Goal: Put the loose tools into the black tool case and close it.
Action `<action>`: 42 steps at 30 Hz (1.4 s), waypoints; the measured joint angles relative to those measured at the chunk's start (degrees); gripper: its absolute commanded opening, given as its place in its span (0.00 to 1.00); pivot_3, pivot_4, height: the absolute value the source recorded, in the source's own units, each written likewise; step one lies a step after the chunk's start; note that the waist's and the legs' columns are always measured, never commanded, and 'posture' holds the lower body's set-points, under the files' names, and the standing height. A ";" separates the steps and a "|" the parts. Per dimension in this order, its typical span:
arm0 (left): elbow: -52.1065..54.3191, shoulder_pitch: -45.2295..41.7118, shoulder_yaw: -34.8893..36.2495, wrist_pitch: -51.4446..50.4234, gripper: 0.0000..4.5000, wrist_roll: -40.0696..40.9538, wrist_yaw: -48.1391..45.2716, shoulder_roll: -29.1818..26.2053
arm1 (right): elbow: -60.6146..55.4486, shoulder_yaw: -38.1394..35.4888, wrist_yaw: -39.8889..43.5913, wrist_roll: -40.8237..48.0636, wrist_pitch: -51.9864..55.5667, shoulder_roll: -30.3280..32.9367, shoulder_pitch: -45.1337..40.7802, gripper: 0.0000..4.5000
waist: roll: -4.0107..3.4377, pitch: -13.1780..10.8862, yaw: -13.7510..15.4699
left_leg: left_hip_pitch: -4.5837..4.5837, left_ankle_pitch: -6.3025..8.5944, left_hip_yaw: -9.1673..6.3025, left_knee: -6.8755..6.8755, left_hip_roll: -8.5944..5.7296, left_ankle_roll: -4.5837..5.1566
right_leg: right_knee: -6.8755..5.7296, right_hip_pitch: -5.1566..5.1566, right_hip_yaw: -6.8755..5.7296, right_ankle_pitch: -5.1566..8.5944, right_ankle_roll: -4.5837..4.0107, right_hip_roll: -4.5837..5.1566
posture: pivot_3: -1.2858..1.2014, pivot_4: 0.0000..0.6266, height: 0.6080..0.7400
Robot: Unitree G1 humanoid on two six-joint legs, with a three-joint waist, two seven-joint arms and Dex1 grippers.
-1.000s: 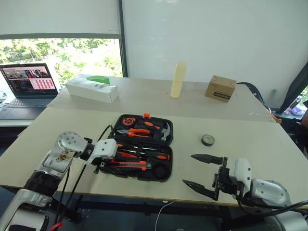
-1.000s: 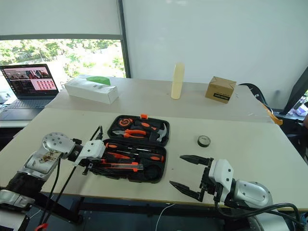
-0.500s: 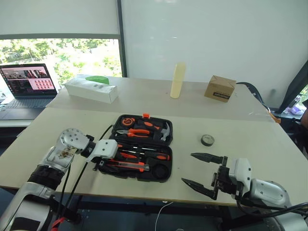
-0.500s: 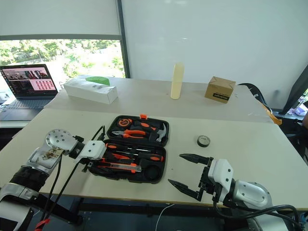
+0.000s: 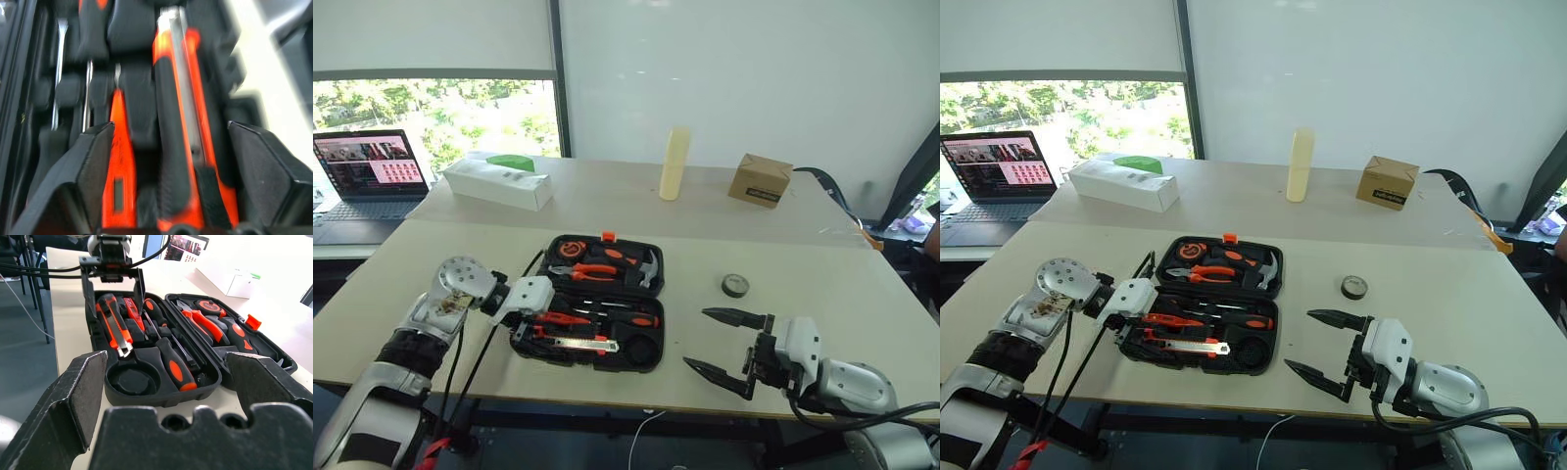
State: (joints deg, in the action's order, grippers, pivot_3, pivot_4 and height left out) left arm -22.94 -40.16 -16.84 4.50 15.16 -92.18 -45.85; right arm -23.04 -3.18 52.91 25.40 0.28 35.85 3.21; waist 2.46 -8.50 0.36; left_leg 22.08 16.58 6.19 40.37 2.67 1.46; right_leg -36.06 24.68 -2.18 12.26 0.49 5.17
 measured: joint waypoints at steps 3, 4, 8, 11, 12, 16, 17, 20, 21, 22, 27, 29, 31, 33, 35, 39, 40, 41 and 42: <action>0.78 -0.05 0.28 -2.39 0.81 3.88 -0.10 -2.07 | 0.35 0.04 0.59 -0.02 -0.30 -0.36 -0.13 1.00 | -0.01 0.00 0.00 | -0.03 0.00 -0.04 0.01 -0.01 0.00 | -0.03 0.00 0.00 0.00 0.00 0.00 | 0.52 0.24 1.00; 0.66 -0.09 0.90 -2.92 0.74 4.48 -0.11 -2.23 | 0.69 0.04 0.76 -0.05 -0.48 -0.38 -0.17 1.00 | -0.01 0.00 0.06 | -0.03 0.00 -0.03 0.01 -0.02 0.00 | -0.03 -0.01 0.00 0.00 0.00 0.00 | 0.52 0.24 1.00; -1.26 -0.36 2.13 -0.61 0.47 3.20 -0.11 -1.95 | 1.64 0.04 0.78 -0.46 -0.98 -0.68 -0.34 1.00 | -0.01 -0.01 0.23 | -0.03 0.00 0.04 0.05 -0.04 -0.01 | -0.04 -0.03 -0.01 0.00 0.01 0.01 | 0.52 0.24 1.00; -1.65 1.14 2.25 2.35 0.24 1.11 0.19 -0.54 | 1.69 0.18 0.73 -0.62 -1.15 -1.15 -0.35 1.00 | -0.01 -0.01 0.32 | -0.02 0.00 0.07 0.05 -0.05 -0.01 | -0.02 -0.04 -0.01 0.00 0.00 0.02 | 0.52 0.24 1.00; -1.64 1.88 2.25 2.84 0.18 0.63 0.36 0.18 | 1.68 0.27 0.73 -0.64 -1.15 -1.30 -0.35 1.00 | -0.01 -0.01 0.34 | -0.01 0.00 0.07 0.05 -0.05 0.00 | -0.01 -0.04 -0.02 0.00 0.00 0.02 | 0.52 0.24 1.00; -1.56 3.56 2.25 2.88 0.00 -0.21 1.58 2.23 | 1.68 0.49 0.71 -1.05 -1.16 -1.62 -0.33 1.00 | -0.01 -0.01 0.31 | 0.00 0.00 0.06 0.06 -0.04 0.00 | -0.02 -0.04 -0.04 0.00 0.00 0.02 | 0.52 0.24 1.00; -1.58 3.85 2.26 3.27 0.00 -1.41 2.54 2.54 | 1.68 0.52 0.71 -1.10 -1.16 -1.67 -0.33 1.00 | -0.01 -0.01 0.31 | -0.01 0.00 0.06 0.06 -0.04 0.00 | -0.02 -0.04 -0.04 0.00 0.00 0.01 | 0.52 0.24 1.00; -1.67 3.99 2.31 4.40 0.00 -2.96 4.14 3.24 | 1.68 0.54 0.70 -1.12 -1.16 -1.72 -0.34 1.00 | -0.02 0.00 0.41 | -0.10 -0.01 0.05 0.06 -0.06 -0.01 | -0.02 -0.16 -0.05 -0.01 0.00 0.03 | 0.52 0.24 1.00; -1.70 3.99 2.32 4.97 0.00 -3.61 4.77 3.50 | 1.68 0.61 0.69 -1.13 -1.16 -1.77 -0.34 1.00 | -0.02 -0.01 0.52 | -0.18 0.00 0.05 0.06 -0.06 -0.01 | -0.02 -0.26 -0.08 -0.01 0.01 0.05 | 0.52 0.24 1.00; -1.81 3.99 2.31 5.56 0.00 -4.11 5.23 3.60 | 1.66 0.64 0.69 -1.13 -1.16 -1.80 -0.34 1.00 | -0.02 -0.01 0.57 | -0.25 0.00 0.04 0.06 -0.06 0.00 | -0.01 -0.33 -0.09 -0.01 0.01 0.06 | 0.52 0.24 1.00; -3.05 4.00 2.35 6.57 0.00 -5.67 6.91 3.66 | 1.45 0.65 0.52 -1.15 -1.16 -1.89 -0.05 1.00 | -0.06 0.01 0.47 | -0.57 -0.04 -0.01 0.06 -0.01 -0.03 | -0.05 -0.54 -0.04 -0.02 0.02 0.05 | 0.52 0.24 1.00; -3.24 4.00 2.30 4.29 0.00 -6.27 8.10 3.83 | 1.13 0.68 0.44 -1.17 -1.15 -1.93 0.09 1.00 | -0.18 0.09 0.50 | -0.65 -0.07 -0.03 0.06 -0.01 -0.01 | -0.09 -0.59 -0.02 0.04 0.15 0.05 | 0.52 0.24 1.00; -3.67 4.19 2.47 0.38 0.00 -6.68 9.19 3.86 | 0.83 0.72 0.36 -1.17 -1.15 -2.13 0.46 1.00 | -0.27 0.15 0.37 | -0.70 -0.08 -0.07 0.06 0.02 0.00 | -0.12 -0.59 0.05 0.14 0.33 0.01 | 0.52 0.24 1.00; -2.66 4.97 2.73 -3.10 0.00 -6.69 9.29 3.68 | 0.70 0.84 0.29 -1.17 -1.15 -2.13 0.69 1.00 | -0.53 0.38 0.29 | -0.73 -0.07 -0.11 0.05 0.03 0.00 | -0.12 -0.59 0.10 0.14 0.32 0.00 | 0.52 0.24 1.00; -1.66 5.64 2.70 -4.45 0.00 -6.69 9.36 3.44 | 0.53 0.84 0.19 -1.17 -1.14 -2.13 0.82 1.00 | -0.79 0.59 0.21 | -0.80 -0.05 -0.08 -0.01 0.02 0.02 | -0.12 -0.59 0.21 0.14 0.30 0.00 | 0.52 0.24 1.00; -0.76 7.75 4.85 -2.56 0.00 -6.10 10.25 4.29 | -0.44 -1.19 -0.99 -0.94 -1.08 -1.72 3.46 1.00 | -1.11 0.81 0.24 | -0.90 -0.04 0.00 -0.25 -0.05 0.04 | -0.06 -0.56 0.36 0.14 0.24 0.01 | 0.52 0.24 1.00; -1.16 8.74 6.32 -1.56 0.06 -4.99 10.51 5.22 | -0.69 -3.07 -1.36 -0.55 -0.99 -1.36 5.18 1.00 | -1.12 0.80 0.33 | -0.86 -0.04 0.02 -0.30 -0.07 0.04 | -0.05 -0.51 0.38 0.09 0.15 0.05 | 0.52 0.24 1.00; -1.65 9.71 7.64 -1.02 0.12 -3.32 10.52 6.13 | -0.84 -4.97 -1.81 -0.31 -0.89 -1.04 6.83 1.00 | -1.09 0.78 0.43 | -0.81 -0.04 0.01 -0.29 -0.07 0.05 | -0.04 -0.49 0.35 0.04 0.06 0.06 | 0.52 0.24 1.00; -1.70 10.65 9.14 -0.94 0.17 -1.62 10.52 7.00 | -1.06 -7.38 -2.06 -0.07 -0.90 -0.68 9.02 1.00 | -1.02 0.74 0.60 | -0.67 -0.03 -0.02 -0.27 -0.08 0.06 | 0.00 -0.42 0.27 0.04 0.07 0.08 | 0.52 0.24 1.00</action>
State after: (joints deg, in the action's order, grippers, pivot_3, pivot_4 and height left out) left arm -24.65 -29.51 -7.70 3.56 13.54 -81.66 -38.85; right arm -24.10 -10.56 50.86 25.34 -0.62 35.17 12.22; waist 1.44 -7.76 0.96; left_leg 21.41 16.55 6.17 40.10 2.59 1.52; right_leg -36.06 24.26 -1.91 12.30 0.56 5.26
